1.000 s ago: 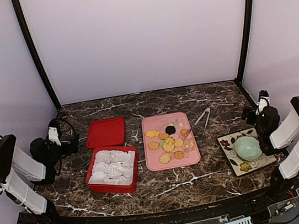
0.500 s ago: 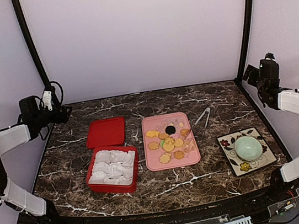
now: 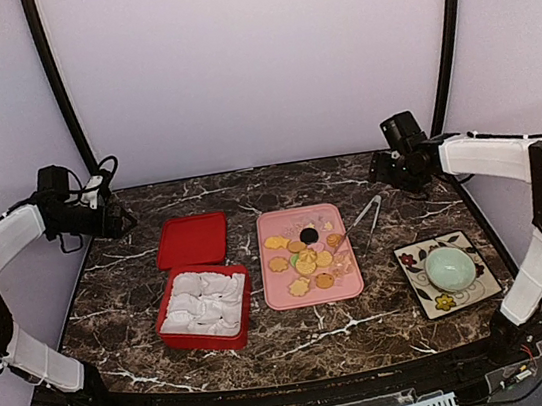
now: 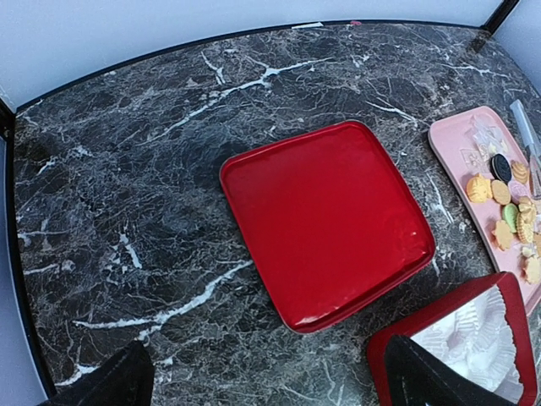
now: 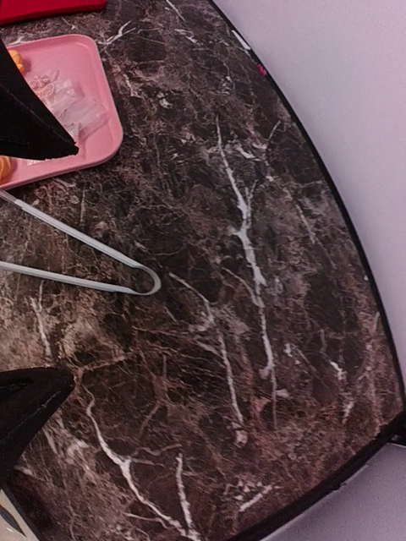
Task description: Pack the cookies
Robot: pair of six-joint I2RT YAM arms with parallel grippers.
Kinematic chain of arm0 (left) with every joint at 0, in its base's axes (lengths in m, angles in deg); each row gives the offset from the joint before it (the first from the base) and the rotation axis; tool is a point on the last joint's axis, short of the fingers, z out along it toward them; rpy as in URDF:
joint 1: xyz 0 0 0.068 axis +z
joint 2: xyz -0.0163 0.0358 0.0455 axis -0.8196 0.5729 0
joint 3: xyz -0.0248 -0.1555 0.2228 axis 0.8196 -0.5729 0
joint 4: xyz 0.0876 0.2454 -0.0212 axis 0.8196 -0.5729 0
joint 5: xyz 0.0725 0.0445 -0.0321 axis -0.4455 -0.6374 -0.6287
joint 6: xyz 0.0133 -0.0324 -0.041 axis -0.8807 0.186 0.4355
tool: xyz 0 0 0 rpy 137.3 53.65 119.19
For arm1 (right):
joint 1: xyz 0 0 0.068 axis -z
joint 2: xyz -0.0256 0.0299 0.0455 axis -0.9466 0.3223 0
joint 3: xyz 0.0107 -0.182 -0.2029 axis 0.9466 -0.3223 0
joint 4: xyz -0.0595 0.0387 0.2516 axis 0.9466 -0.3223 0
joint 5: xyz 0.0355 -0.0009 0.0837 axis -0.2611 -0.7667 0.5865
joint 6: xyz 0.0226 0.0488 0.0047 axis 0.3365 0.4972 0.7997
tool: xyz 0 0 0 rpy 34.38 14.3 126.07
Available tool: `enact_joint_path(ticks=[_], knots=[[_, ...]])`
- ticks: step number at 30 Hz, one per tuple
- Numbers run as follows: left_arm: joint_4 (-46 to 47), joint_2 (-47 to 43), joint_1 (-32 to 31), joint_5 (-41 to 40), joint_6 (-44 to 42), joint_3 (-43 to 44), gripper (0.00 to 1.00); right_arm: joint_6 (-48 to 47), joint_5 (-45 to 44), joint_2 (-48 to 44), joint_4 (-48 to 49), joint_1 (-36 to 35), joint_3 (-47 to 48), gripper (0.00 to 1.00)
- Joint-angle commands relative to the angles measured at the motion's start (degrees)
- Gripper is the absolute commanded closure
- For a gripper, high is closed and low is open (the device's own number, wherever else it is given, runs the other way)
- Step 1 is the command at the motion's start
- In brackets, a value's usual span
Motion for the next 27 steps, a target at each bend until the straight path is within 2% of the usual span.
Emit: enact_joint_path(ticks=[1, 5, 17, 23, 27], knots=[[-8.6, 0.0, 0.2, 3.1, -0.8, 4.7, 0.02, 6.3, 0.7, 3.0, -5.7, -2.6, 1.1, 0.19], [-8.9, 0.5, 0.1, 3.0, -1.8, 4.2, 0.01, 8.1, 1.3, 6.3, -6.4, -3.3, 1.6, 0.32], [-10.1, 0.9, -1.3, 1.7, -3.8, 4.7, 0.01, 10.3, 5.4, 17.0, -7.7, -3.3, 5.3, 0.45], [-11.1, 1.3, -4.9, 0.2, -4.8, 4.8, 0.01, 10.4, 5.5, 19.1, -7.8, -3.3, 6.6, 0.62], [-12.0, 1.6, -8.3, 0.6, -5.1, 5.0, 0.01, 9.9, 4.9, 19.3, -8.4, -3.2, 7.2, 0.77]])
